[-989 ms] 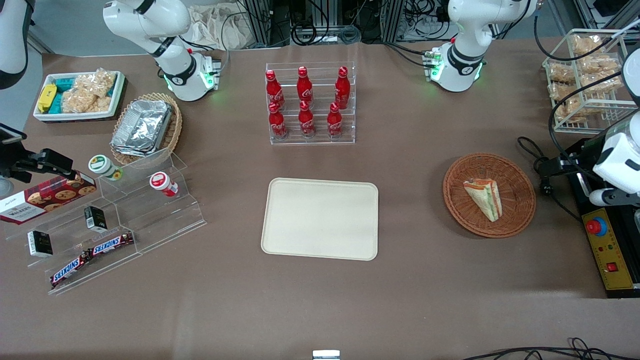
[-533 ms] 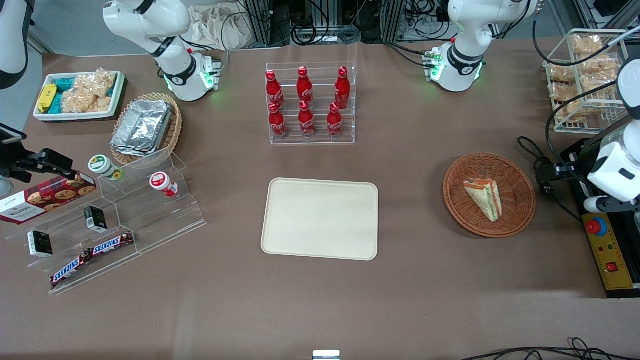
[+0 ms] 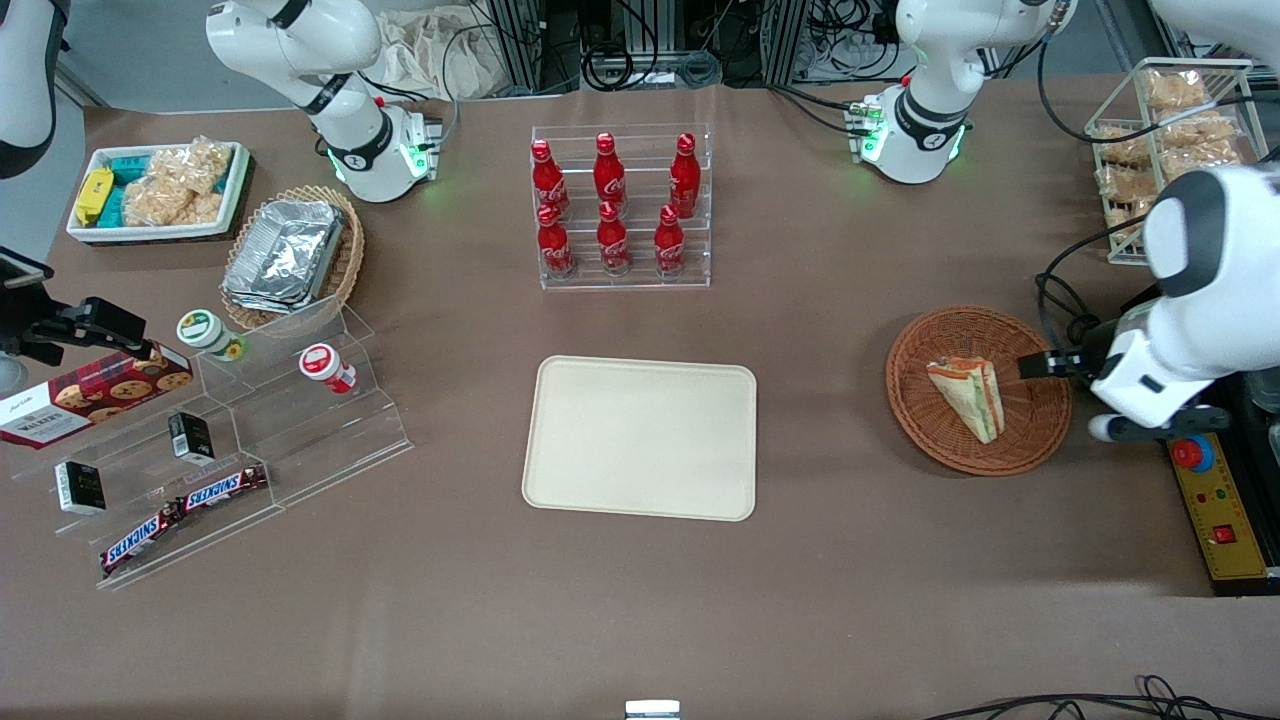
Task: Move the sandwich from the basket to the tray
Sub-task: 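Lower the left gripper and close it on the wrapped sandwich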
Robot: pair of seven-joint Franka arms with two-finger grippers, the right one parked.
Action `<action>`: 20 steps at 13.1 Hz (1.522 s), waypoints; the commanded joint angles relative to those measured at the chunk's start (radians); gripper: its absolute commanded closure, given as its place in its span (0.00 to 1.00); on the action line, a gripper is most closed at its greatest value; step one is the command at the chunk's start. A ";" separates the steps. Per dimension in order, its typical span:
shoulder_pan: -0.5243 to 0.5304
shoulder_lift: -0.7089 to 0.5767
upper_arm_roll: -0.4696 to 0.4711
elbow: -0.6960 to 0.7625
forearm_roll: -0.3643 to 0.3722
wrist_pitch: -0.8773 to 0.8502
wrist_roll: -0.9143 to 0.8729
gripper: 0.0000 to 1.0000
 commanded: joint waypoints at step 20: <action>-0.003 0.099 -0.039 -0.179 0.005 0.271 -0.265 0.85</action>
